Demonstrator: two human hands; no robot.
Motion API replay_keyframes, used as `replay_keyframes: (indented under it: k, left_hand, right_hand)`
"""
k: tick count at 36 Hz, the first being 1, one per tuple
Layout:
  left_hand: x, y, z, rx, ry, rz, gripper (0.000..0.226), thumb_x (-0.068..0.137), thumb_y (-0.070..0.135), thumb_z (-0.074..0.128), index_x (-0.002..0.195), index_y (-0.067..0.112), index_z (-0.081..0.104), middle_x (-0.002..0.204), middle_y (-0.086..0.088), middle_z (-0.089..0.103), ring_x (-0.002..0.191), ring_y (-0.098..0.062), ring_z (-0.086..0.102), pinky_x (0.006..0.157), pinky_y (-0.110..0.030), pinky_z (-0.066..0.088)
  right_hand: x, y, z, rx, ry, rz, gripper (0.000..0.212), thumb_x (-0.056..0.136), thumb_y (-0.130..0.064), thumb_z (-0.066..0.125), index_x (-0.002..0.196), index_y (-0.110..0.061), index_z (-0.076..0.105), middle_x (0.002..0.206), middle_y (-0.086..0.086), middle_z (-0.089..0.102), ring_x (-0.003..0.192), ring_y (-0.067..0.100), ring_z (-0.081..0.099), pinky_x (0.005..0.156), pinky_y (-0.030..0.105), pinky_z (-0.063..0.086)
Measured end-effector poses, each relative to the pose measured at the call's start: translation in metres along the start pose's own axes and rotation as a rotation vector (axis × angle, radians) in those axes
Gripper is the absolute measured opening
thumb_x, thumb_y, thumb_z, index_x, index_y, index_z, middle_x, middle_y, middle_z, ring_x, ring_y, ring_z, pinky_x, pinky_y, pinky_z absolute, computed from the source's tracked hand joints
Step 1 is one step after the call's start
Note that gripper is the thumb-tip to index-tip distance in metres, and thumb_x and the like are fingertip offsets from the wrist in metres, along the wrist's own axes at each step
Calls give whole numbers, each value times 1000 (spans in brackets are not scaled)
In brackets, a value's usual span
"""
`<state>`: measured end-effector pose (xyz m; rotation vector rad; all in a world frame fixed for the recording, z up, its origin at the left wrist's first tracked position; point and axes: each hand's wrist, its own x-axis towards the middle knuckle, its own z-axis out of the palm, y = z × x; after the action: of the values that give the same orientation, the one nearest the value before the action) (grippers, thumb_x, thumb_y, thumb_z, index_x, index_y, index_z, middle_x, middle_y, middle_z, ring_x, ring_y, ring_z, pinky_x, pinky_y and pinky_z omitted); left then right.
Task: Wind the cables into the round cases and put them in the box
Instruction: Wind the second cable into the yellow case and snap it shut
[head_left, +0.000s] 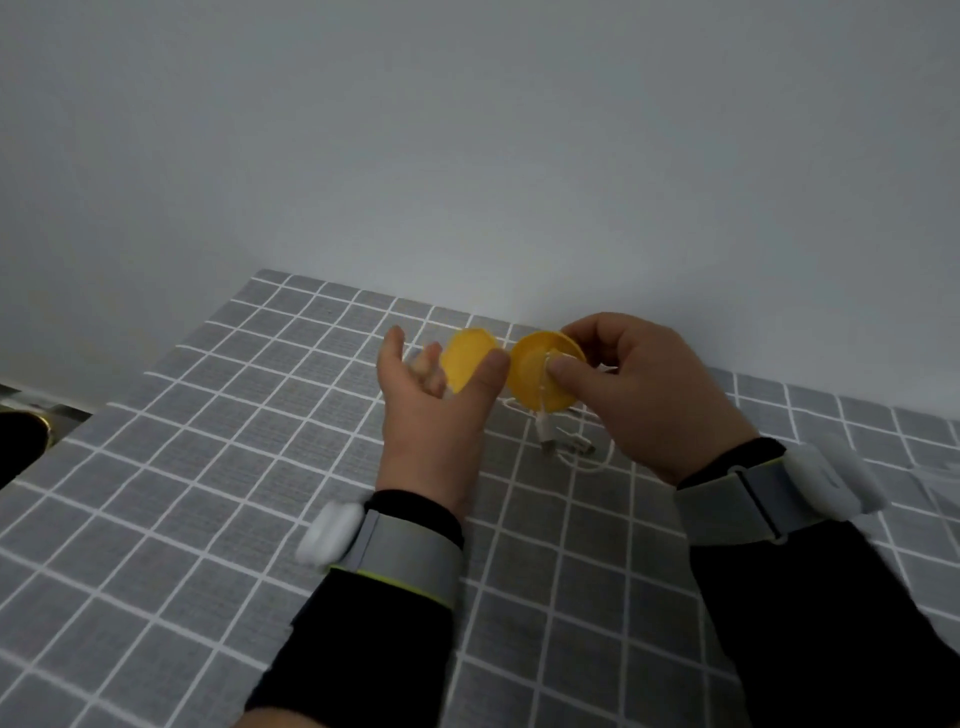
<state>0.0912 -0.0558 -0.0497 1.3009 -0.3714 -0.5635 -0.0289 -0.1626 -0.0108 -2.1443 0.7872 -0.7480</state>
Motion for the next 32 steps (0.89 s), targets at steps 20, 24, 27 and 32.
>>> replay_keyframes:
  k: [20, 24, 27, 32]
  left_hand:
    - [-15, 9, 4, 392, -367, 120, 10, 83, 32, 76, 89, 24, 74, 79, 1, 76, 71, -14, 70, 59, -22, 57]
    - [-13, 7, 2, 394, -324, 138, 8, 83, 31, 77, 86, 24, 75, 79, -2, 76, 72, -22, 70, 59, -28, 59]
    - [-12, 4, 2, 410, -290, 159, 6, 84, 32, 76, 85, 27, 74, 77, 1, 74, 68, -17, 69, 57, -25, 57]
    - [-10, 2, 2, 483, -215, 194, 7, 83, 37, 75, 81, 34, 69, 69, 14, 68, 61, 0, 61, 58, -19, 53]
  right_hand:
    - [-6, -6, -27, 82, -251, 55, 21, 86, -16, 71, 101, -30, 75, 93, -5, 77, 90, 13, 72, 88, 41, 59]
    - [-6, -5, -23, 161, -231, 93, 19, 87, -16, 71, 101, -29, 76, 95, -1, 77, 91, 16, 73, 91, 43, 58]
    - [-5, -3, -21, 113, -218, 85, 15, 89, -22, 70, 103, -25, 76, 93, -5, 77, 90, 12, 72, 90, 37, 58]
    - [-2, -2, -20, 5, -154, 79, 14, 92, -23, 68, 103, -25, 75, 90, -9, 74, 79, -3, 66, 69, 10, 48]
